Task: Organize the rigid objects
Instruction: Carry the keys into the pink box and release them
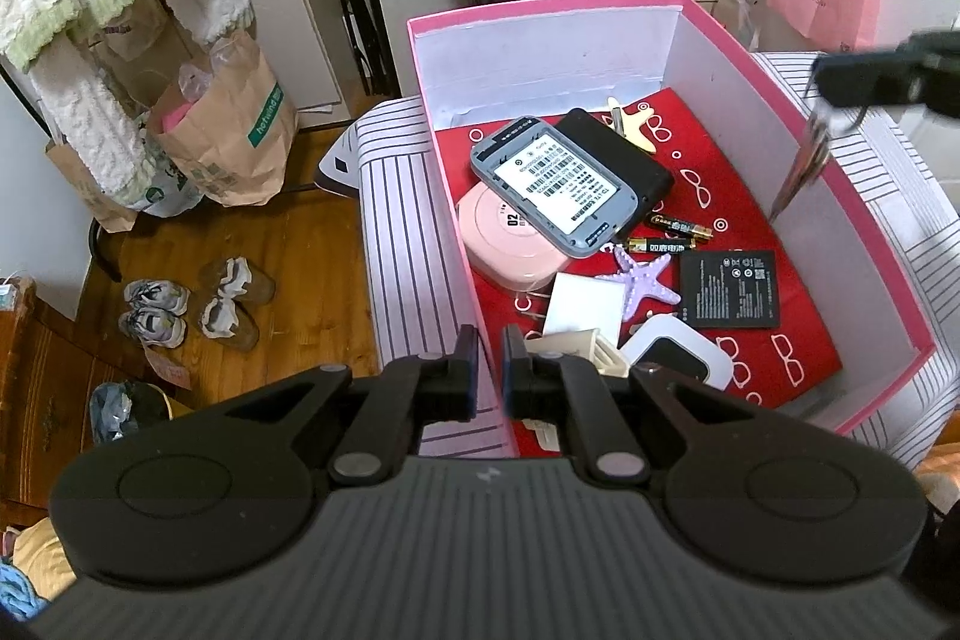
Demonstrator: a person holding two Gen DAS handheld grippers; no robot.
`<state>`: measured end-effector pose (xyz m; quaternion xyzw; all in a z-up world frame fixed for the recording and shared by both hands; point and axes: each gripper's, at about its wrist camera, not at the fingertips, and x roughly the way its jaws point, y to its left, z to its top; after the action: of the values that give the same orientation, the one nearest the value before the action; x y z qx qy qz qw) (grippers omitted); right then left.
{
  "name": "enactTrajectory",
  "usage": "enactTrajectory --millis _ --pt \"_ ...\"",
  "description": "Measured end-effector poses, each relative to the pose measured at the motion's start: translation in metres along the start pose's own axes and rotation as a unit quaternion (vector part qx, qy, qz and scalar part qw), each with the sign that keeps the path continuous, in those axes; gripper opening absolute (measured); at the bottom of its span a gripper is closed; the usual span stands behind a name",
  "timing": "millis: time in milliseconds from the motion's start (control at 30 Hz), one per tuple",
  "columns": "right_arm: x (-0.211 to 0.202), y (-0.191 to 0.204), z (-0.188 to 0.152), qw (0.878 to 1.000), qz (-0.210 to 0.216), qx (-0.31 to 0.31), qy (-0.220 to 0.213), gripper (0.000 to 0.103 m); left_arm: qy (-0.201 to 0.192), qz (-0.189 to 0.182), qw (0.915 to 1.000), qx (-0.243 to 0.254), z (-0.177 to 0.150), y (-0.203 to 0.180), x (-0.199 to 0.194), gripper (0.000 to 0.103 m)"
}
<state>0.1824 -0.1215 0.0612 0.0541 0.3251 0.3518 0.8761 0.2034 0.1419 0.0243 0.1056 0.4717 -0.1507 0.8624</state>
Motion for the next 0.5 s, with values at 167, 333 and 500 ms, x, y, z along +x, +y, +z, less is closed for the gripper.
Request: enactTrajectory --millis 167,333,500 --pt "0.027 -0.005 -0.016 0.999 0.018 0.017 0.048 0.006 0.000 0.001 1.0000 0.001 0.000 0.000 0.000 0.007" --pt "0.030 -0.012 -0.021 0.998 -0.018 0.019 0.053 0.016 0.002 0.001 1.0000 -0.003 -0.001 0.002 0.000 0.007" --pt "0.000 -0.035 -0.010 0.998 -0.037 0.050 0.000 0.034 0.000 0.001 1.0000 -0.008 -0.001 0.001 0.000 0.007"
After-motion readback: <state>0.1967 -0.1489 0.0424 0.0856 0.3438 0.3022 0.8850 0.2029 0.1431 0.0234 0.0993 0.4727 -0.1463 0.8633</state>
